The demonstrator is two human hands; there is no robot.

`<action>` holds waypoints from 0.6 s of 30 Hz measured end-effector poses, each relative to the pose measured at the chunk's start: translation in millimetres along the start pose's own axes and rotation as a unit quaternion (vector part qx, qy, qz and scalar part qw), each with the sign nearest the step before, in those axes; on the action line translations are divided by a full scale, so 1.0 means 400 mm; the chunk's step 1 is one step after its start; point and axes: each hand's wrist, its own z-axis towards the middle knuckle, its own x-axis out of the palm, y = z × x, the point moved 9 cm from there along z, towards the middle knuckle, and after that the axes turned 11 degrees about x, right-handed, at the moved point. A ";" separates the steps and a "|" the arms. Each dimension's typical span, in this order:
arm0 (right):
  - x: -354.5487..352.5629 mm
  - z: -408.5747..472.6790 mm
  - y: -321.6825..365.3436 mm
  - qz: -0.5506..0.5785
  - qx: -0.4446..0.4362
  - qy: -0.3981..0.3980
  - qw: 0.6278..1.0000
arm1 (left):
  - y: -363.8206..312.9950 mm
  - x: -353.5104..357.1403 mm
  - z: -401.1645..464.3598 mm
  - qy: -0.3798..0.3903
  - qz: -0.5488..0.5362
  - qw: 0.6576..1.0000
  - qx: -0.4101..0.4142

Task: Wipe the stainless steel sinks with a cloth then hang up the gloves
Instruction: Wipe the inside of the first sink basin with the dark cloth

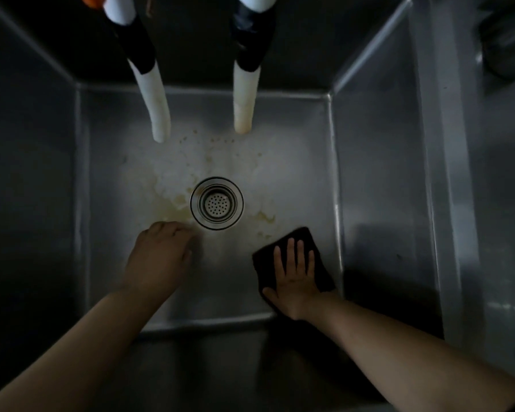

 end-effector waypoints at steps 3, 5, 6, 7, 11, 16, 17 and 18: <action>-0.068 0.058 0.021 0.010 0.004 -0.031 0.999 | 0.005 0.006 0.011 0.000 -0.006 1.000 -0.004; -0.124 0.102 0.025 0.020 0.006 -0.046 0.999 | 0.006 0.003 0.017 -0.007 -0.010 1.000 -0.007; -0.157 0.125 0.024 0.029 0.010 -0.055 0.998 | 0.008 -0.002 0.021 -0.012 -0.010 1.000 -0.009; -0.192 0.151 0.023 0.036 0.017 -0.067 0.997 | 0.010 -0.007 0.025 -0.015 -0.010 1.000 -0.011; -0.349 0.253 0.015 0.056 0.050 -0.111 0.991 | 0.019 -0.039 0.049 -0.027 0.010 1.000 -0.013; -0.538 0.355 0.018 0.031 0.041 -0.169 0.984 | 0.052 -0.065 0.062 -0.056 0.004 0.997 -0.043; -0.571 0.368 0.021 0.023 0.029 -0.181 0.983 | 0.062 -0.064 0.061 -0.059 -0.004 0.997 -0.053; -0.603 0.377 0.024 0.023 0.016 -0.195 0.980 | 0.070 -0.062 0.059 -0.060 -0.011 0.996 -0.060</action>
